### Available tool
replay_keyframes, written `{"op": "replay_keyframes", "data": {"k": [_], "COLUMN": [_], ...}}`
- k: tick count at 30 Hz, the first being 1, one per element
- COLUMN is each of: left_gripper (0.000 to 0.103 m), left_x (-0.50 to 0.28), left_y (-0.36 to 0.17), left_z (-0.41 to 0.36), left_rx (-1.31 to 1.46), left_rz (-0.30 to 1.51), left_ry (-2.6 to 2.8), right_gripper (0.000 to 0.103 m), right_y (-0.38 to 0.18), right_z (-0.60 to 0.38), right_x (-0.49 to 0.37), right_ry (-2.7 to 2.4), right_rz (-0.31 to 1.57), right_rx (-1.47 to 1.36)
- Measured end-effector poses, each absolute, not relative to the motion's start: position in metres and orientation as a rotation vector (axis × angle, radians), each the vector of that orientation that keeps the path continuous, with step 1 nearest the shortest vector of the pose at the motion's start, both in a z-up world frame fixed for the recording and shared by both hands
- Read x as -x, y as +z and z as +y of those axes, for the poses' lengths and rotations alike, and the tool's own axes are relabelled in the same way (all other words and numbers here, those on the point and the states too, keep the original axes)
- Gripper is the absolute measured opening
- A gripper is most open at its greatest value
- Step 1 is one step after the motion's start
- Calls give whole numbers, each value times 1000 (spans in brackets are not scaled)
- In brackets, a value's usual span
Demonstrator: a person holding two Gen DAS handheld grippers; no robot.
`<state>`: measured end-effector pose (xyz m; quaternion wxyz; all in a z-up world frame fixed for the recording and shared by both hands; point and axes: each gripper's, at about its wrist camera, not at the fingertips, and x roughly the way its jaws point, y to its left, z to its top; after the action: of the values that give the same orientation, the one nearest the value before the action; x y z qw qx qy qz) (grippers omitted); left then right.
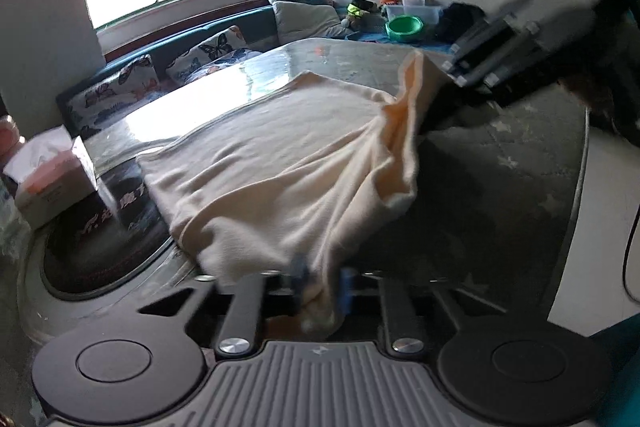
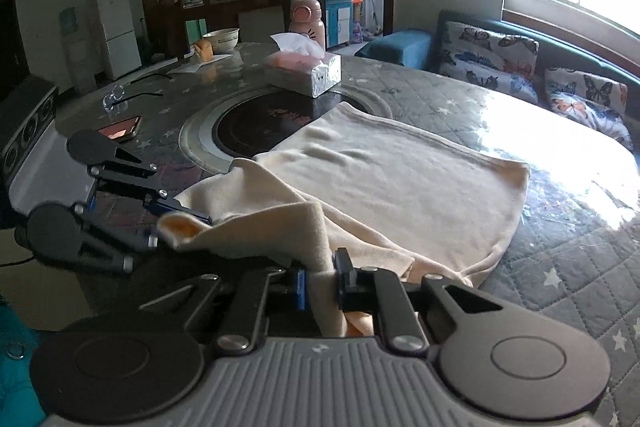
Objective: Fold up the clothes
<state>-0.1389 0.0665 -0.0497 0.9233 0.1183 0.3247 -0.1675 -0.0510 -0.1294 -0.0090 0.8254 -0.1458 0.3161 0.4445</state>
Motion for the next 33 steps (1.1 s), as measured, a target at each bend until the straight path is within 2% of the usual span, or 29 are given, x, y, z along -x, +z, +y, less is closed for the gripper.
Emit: {"op": "replay_keyframes", "data": {"k": [10, 16, 27, 33], "left_gripper": [6, 6, 6, 8], "left_x": [185, 223, 138, 50], "left_y": [-17, 0, 27, 7], "left_z": [80, 76, 68, 61], "left_rx": [-178, -192, -246, -235], "left_rz": [679, 698, 595, 598], "left_ry": [-389, -427, -375, -302], "right_gripper": [11, 10, 10, 10], "right_y": [11, 26, 47, 24], "right_z": [-139, -154, -159, -157], "right_x": [100, 138, 68, -3], "right_ry": [1054, 1109, 974, 828], "right_rz": [626, 739, 727, 763], "right_rx": [367, 318, 199, 116]}}
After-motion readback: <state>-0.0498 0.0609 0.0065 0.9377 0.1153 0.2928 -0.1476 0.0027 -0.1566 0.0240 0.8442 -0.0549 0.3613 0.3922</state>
